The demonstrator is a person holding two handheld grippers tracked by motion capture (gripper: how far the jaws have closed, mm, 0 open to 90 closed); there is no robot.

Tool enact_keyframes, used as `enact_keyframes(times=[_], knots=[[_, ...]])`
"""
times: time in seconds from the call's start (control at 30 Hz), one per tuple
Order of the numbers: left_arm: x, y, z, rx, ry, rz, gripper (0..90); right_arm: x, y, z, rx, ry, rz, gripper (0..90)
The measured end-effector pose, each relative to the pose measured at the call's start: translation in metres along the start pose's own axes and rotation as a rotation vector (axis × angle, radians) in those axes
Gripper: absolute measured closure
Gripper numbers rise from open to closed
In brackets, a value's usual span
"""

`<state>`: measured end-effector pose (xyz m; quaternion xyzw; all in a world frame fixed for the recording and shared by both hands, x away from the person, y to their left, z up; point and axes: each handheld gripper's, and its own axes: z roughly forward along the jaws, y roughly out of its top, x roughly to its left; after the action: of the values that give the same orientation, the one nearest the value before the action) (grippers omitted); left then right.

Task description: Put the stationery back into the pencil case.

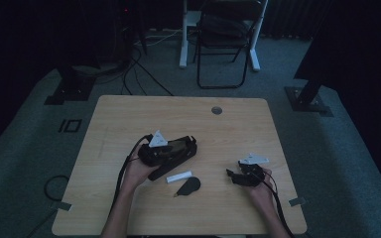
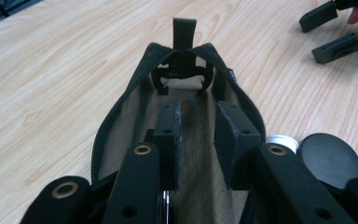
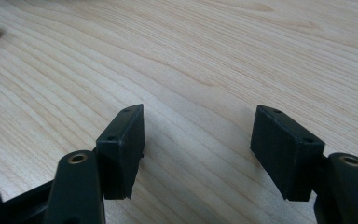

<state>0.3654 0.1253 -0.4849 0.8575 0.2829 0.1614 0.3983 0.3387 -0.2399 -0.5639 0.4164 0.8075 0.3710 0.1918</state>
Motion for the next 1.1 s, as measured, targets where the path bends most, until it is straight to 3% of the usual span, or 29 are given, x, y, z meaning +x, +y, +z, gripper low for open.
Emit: enact_keyframes(times=[0.63, 1.1], knots=[[-0.014, 0.010, -0.013, -0.061, -0.016, -0.003, 66.5, 0.000, 0.000, 0.000, 0.000, 0.000, 0.000, 35.0], [-0.030, 0.014, -0.018, -0.081, -0.051, 0.020, 66.2, 0.000, 0.000, 0.000, 0.000, 0.000, 0.000, 35.0]])
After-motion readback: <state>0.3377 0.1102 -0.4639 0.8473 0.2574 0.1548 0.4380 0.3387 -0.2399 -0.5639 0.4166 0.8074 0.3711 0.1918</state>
